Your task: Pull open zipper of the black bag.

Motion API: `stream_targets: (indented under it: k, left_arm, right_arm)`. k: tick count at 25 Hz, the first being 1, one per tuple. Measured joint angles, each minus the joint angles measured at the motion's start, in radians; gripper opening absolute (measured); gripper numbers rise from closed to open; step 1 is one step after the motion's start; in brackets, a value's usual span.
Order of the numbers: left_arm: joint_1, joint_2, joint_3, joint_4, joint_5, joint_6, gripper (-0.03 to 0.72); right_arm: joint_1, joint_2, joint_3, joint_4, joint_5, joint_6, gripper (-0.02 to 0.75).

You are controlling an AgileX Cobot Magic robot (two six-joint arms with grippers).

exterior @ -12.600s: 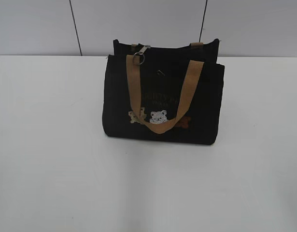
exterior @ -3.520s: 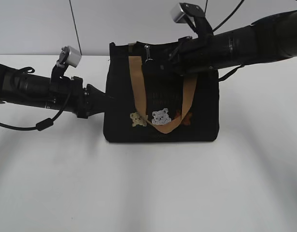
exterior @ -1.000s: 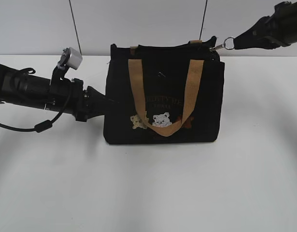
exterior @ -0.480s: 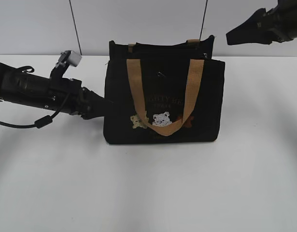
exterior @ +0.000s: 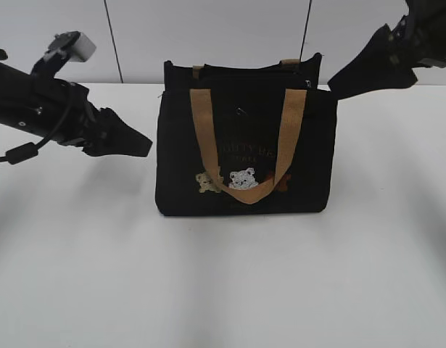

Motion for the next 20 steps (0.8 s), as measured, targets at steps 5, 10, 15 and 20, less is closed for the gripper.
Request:
stream_targets:
  k: [5, 10, 15, 20]
  left_arm:
    - [0.000, -0.184, 0.087, 0.148, -0.066, -0.164, 0.473]
    - [0.000, -0.395, 0.170, 0.331, -0.049, -0.396, 0.472]
    - [0.000, -0.636, 0.235, 0.487, -0.002, -0.601, 0.472]
    - [0.000, -0.876, 0.301, 0.645, 0.087, -0.819, 0.472]
  right_arm:
    - [0.062, -0.061, 0.002, -0.180, 0.004, 0.199, 0.561]
    - [0.062, -0.180, 0.017, -0.211, 0.019, 0.276, 0.562]
    - [0.063, -0.364, 0.182, -0.212, 0.036, 0.305, 0.562]
    - [0.063, -0.588, 0.367, -0.215, 0.038, 0.369, 0.562]
